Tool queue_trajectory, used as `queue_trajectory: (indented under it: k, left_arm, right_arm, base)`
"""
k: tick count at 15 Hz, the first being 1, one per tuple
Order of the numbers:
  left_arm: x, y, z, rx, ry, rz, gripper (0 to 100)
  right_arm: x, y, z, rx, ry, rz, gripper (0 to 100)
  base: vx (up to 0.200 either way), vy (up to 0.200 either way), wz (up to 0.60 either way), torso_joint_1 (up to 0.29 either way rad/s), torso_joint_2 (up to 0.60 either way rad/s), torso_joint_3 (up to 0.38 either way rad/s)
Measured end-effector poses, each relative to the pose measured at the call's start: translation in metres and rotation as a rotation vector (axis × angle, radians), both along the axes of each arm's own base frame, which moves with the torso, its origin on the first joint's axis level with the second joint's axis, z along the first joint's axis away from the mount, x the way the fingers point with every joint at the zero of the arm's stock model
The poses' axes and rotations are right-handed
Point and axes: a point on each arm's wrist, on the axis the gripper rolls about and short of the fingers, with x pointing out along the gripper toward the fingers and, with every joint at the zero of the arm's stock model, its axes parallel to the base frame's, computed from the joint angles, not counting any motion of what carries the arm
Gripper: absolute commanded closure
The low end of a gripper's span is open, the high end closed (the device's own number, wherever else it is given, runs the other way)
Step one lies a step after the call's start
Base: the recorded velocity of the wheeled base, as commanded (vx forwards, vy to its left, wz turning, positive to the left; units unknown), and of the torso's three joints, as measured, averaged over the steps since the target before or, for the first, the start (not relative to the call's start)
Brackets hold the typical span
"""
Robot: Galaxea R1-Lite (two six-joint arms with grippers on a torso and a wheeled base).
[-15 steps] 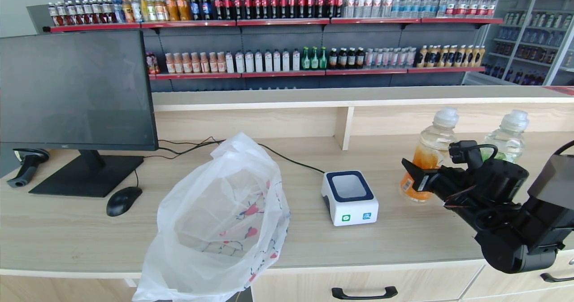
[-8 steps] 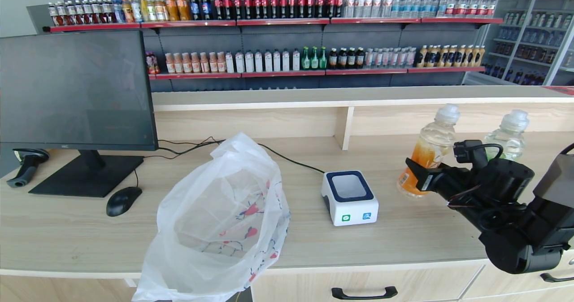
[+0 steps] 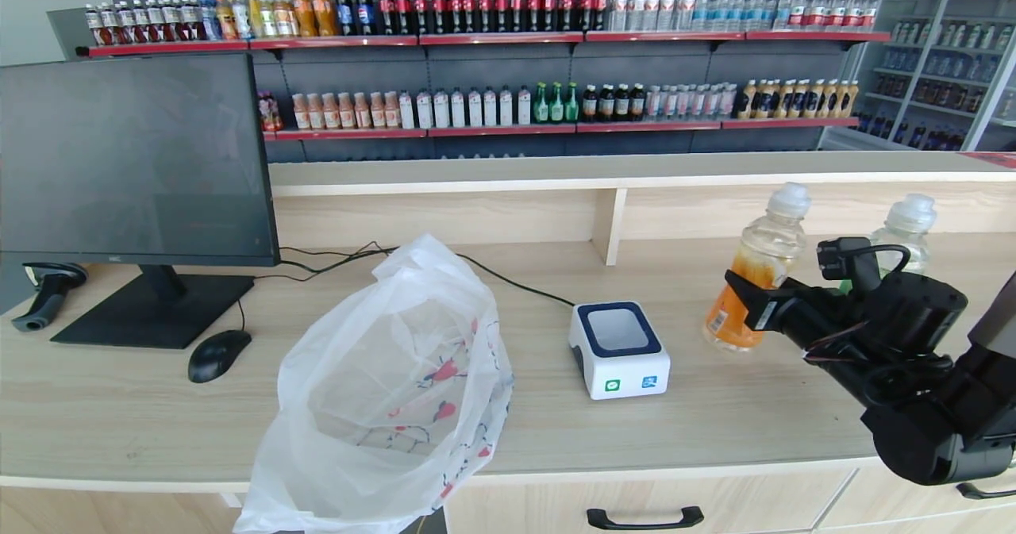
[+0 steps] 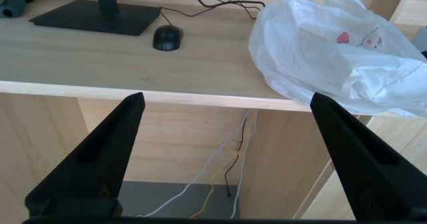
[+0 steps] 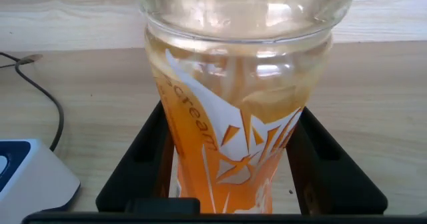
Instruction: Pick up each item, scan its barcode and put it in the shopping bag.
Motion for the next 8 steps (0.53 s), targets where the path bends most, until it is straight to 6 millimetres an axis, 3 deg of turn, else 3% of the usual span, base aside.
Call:
queue_trajectory:
  k: [8]
  left_arm:
    - [0.0,0.0,0.0,0.0,0.0,0.0,0]
  right_arm:
    - [-0.013,-0.001,0.018,0.002,-0.043,-0.001,100]
  base:
    - [0.0,0.0,0.0,0.0,0.0,0.0]
